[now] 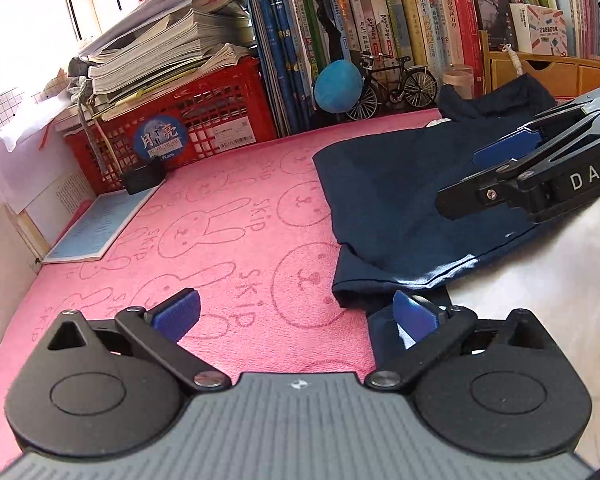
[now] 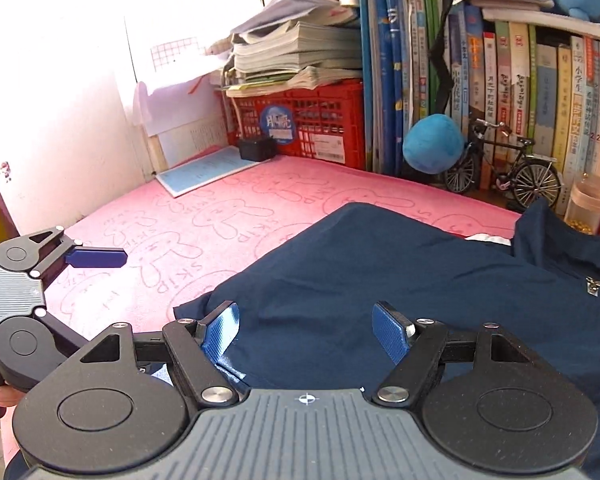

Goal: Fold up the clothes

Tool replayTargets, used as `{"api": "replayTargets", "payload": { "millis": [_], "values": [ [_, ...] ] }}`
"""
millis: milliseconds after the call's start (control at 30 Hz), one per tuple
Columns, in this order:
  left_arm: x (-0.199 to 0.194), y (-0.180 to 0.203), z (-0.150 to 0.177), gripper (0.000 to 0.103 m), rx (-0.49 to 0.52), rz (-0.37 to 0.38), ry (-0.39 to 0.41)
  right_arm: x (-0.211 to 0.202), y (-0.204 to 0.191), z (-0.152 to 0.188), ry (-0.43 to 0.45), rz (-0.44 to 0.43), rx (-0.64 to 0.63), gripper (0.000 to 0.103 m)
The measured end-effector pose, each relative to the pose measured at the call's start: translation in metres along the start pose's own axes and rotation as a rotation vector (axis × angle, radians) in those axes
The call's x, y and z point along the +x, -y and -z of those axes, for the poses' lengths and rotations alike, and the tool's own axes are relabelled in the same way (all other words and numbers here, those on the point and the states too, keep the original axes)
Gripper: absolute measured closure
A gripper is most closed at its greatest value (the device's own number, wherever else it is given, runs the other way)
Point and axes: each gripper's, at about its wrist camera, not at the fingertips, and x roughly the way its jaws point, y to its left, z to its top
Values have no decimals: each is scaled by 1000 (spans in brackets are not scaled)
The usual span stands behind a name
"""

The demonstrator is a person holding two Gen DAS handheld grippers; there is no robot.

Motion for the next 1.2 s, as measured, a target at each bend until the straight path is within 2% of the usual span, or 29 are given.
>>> {"api": "replayTargets", "payload": {
  "millis": [67, 133, 233, 333, 467, 600, 700, 767, 833, 1000, 1100, 1133, 1200],
  "values": [
    [0, -3, 4, 0, 16, -41, 4, 12, -5, 2, -30, 10, -12, 29],
    [1, -8, 7, 0, 3, -15, 6, 16, -11, 8, -54, 24, -35, 29],
    [0, -8, 7, 0, 14, 54, 36, 10, -25, 18, -45, 40, -133, 26],
    [8, 0, 2, 0, 33, 30, 38, 4, -33, 21, -21, 123, -194, 23],
    [24, 8, -7, 0, 32, -25, 19, 0, -11, 3, 11, 100, -76, 23],
    [25, 9, -6, 0, 14, -52, 12, 31, 3, -38, -16, 109, -36, 23],
    [25, 14, -4, 0, 55, -126, 41, 67, 9, -59, -65, 90, 1, 23],
    [28, 17, -4, 0, 64, -183, 46, 90, 16, -62, -101, 136, 10, 23],
    [33, 11, -6, 0, 19, -189, 30, 110, 24, -64, -132, 182, 18, 23],
    [36, -4, -4, 0, -84, -154, -7, 116, 51, -56, -61, 272, 58, 21],
    [33, -4, -2, 0, -106, -159, -19, 117, 70, -60, -51, 354, 124, 21],
    [30, -2, -1, 0, -105, -166, -19, 115, 72, -62, -49, 373, 141, 24],
    [27, 3, 1, 0, -92, -179, -15, 109, 70, -64, -35, 369, 143, 27]
  ]
}}
